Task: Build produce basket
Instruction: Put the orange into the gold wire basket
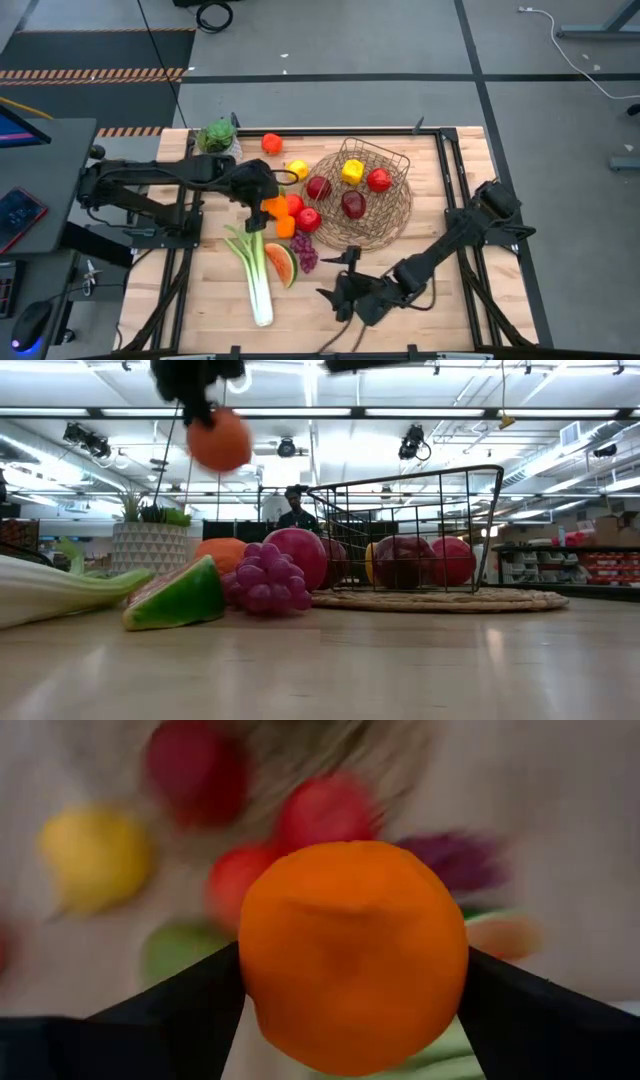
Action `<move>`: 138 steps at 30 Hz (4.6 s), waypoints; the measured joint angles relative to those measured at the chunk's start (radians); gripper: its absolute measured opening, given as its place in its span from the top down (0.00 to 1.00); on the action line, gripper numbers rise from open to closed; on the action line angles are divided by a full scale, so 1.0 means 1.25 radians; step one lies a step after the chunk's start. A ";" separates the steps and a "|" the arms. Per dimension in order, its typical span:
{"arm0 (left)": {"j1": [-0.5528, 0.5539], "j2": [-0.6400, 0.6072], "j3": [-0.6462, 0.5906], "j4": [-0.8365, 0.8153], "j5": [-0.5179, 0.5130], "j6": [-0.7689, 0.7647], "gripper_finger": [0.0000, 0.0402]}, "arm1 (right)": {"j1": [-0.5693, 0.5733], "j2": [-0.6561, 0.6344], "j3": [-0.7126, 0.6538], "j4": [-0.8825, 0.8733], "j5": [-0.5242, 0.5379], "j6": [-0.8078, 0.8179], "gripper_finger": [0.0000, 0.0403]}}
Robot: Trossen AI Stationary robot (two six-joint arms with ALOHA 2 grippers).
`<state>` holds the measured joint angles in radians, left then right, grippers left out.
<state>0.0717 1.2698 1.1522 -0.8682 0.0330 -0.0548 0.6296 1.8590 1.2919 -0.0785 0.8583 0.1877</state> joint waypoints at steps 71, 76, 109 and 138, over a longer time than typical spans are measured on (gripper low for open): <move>-0.292 0.091 -0.087 0.507 0.209 -0.304 0.18 | -0.100 0.043 0.001 0.365 -0.268 -0.625 0.10; -0.292 0.091 -0.087 0.506 0.209 -0.309 0.18 | -0.105 0.043 0.001 0.356 -0.283 -0.618 0.15; -0.270 0.025 -0.087 0.414 0.207 -0.232 0.01 | -0.026 0.044 0.000 0.143 -0.029 -0.690 0.24; -0.269 0.024 -0.087 0.352 0.199 -0.240 0.01 | 0.106 0.043 0.000 0.732 0.131 -0.908 0.24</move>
<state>-0.2649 1.2995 1.0431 -0.4277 0.2820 -0.3542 0.7618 1.9129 1.2919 0.8370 1.0220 -0.9476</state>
